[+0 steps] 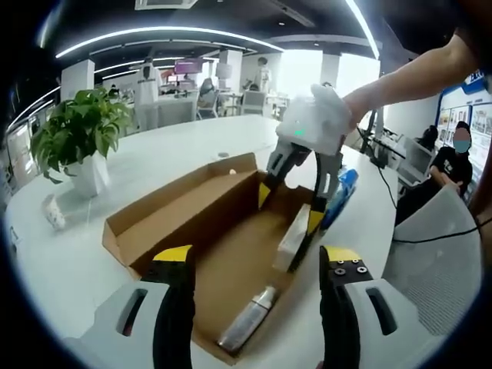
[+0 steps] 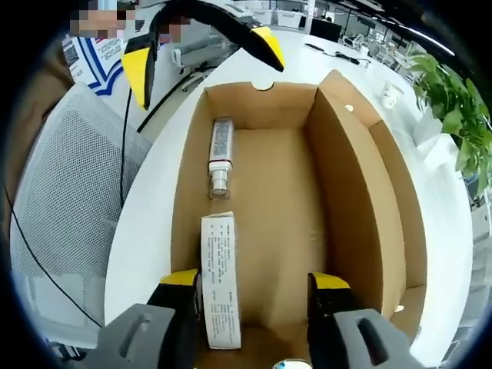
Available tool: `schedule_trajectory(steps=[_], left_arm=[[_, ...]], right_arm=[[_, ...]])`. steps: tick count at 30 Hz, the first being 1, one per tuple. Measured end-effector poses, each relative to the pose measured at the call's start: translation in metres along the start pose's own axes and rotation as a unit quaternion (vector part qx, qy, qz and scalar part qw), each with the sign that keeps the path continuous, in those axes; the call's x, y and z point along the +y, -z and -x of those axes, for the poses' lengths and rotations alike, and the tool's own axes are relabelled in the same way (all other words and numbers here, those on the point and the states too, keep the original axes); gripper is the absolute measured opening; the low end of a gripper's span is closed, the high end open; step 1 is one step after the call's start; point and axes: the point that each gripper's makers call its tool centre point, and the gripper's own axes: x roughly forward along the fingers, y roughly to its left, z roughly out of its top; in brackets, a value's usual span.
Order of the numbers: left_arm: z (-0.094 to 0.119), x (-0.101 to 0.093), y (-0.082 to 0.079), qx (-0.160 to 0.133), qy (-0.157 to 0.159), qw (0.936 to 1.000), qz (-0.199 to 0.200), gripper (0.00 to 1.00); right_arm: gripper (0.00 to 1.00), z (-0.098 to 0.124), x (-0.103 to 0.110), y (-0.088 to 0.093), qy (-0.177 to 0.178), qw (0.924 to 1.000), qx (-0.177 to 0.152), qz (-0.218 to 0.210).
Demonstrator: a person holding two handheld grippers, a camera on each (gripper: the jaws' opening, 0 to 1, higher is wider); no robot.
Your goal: Operate the shoe box by opening the lid, removing the specified soft item, and placing it in the target area until the item is outside and the box remains undamaged.
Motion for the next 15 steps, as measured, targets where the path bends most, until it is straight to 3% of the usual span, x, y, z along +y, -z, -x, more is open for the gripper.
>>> schedule_trajectory(steps=[9,15], left_arm=[[0.001,-0.003,-0.002,-0.002,0.003,1.0,0.001,0.66],[0.002,-0.003,0.0,-0.001,0.004,1.0,0.003,0.66]], right_arm=[[0.43,-0.01,0.002,0.003,0.007,0.9998,0.021,0.002],[0.29,-0.028,0.01,0.015,0.01,0.998,0.054,0.033]])
